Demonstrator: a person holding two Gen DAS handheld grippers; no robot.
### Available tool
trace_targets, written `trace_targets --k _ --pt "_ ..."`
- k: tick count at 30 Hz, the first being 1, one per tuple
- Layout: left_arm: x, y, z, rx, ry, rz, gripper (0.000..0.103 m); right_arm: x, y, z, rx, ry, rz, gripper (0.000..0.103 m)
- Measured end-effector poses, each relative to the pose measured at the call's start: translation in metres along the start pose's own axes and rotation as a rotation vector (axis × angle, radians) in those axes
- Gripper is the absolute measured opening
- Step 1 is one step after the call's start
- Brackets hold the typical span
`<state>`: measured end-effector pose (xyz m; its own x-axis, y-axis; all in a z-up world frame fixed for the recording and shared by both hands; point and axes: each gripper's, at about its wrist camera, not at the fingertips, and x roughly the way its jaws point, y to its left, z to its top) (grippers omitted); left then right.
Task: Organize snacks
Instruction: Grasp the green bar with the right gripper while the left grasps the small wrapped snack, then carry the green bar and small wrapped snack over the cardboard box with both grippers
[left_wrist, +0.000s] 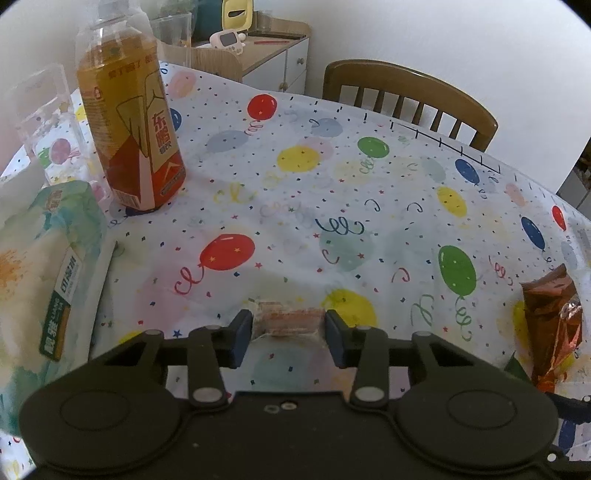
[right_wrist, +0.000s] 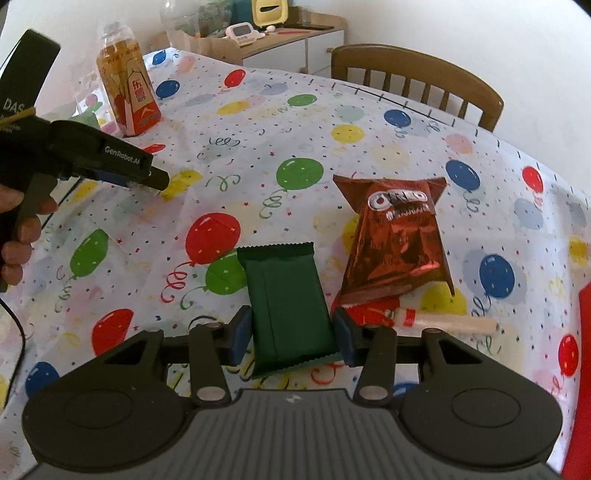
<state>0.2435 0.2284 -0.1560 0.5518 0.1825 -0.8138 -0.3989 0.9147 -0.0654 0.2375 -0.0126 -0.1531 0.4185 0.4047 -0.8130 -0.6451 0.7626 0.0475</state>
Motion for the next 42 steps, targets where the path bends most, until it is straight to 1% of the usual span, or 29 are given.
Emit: trace_targets --k 4,12,17,24,34,42 --pt "-0.008 0.000 -0.003 -0.007 -0.004 -0.009 0.040 -0.011 -0.001 -0.005 0.028 -0.003 0.006 0.046" --pt "-0.036 -0.009 -0.012 0.026 -0.020 -0.028 0.040 -0.040 -0.003 -0.014 0.066 -0.035 0.018 0.046" --pt "-0.057 -0.019 -0.018 0.052 -0.031 -0.054 0.040 -0.062 -0.005 -0.020 0.084 -0.057 0.017 0.046" --pt "-0.087 -0.036 -0.025 0.069 -0.041 -0.111 0.040 -0.099 -0.013 -0.027 0.100 -0.098 -0.001 0.046" --pt "-0.136 -0.073 -0.029 0.109 -0.077 -0.176 0.040 -0.158 -0.040 -0.043 0.133 -0.186 -0.038 0.046" --pt "-0.173 -0.124 -0.035 0.176 -0.115 -0.230 0.040 -0.201 -0.078 -0.060 0.169 -0.243 -0.068 0.046"
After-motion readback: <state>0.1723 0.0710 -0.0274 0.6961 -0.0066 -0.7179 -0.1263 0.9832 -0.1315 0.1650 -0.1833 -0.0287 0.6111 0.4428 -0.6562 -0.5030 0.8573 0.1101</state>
